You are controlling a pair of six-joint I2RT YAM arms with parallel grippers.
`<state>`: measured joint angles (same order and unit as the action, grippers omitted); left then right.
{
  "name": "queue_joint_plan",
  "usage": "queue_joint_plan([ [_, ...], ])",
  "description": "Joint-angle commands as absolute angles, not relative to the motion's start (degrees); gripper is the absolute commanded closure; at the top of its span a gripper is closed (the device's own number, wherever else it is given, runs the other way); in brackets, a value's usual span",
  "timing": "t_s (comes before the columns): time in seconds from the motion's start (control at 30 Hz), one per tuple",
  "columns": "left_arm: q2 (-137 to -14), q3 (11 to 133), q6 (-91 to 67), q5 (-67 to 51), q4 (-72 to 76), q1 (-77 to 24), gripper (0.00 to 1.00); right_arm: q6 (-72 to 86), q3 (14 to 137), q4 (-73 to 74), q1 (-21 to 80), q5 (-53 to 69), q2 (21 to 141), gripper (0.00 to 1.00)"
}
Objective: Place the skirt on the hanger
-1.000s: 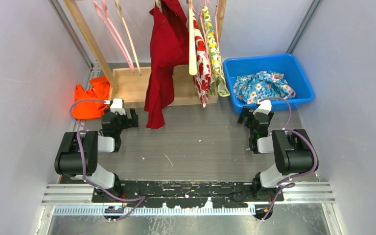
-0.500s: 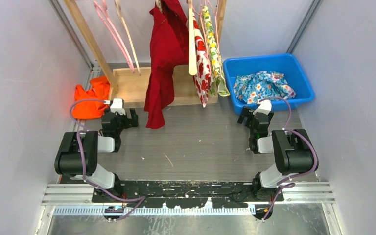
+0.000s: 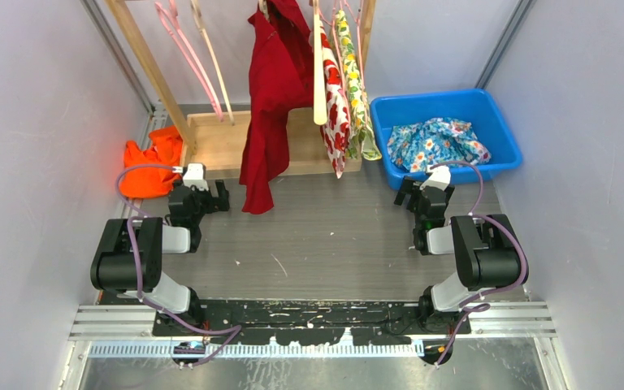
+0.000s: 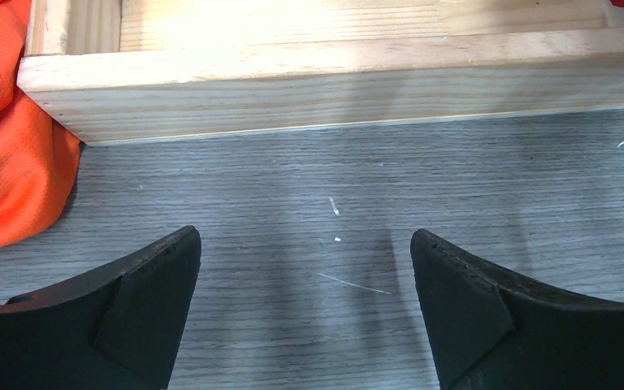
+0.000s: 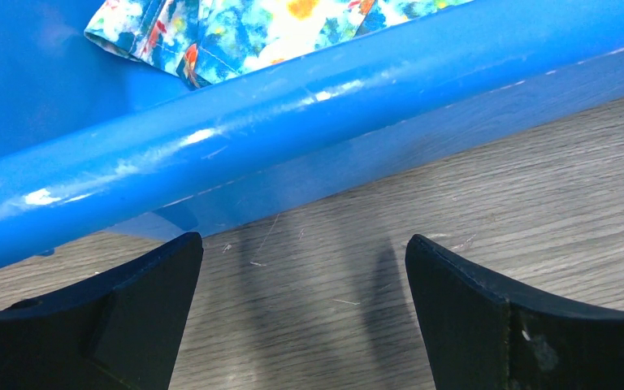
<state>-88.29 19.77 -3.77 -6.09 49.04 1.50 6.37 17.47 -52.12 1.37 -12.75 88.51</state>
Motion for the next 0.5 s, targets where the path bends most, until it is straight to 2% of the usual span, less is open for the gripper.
queue_joint_plan([
  [0.0, -88.6, 21.3, -2.4, -6.4, 51.8, 1.2, 0.0, 6.3, 19.2, -54.3, 1.2, -12.7, 88.2, 0.0],
  [0.47, -88.5, 21.3, -2.4, -6.4, 51.8, 1.2, 0.0, 6.3, 19.2, -54.2, 1.2, -12.7, 88.2, 0.0],
])
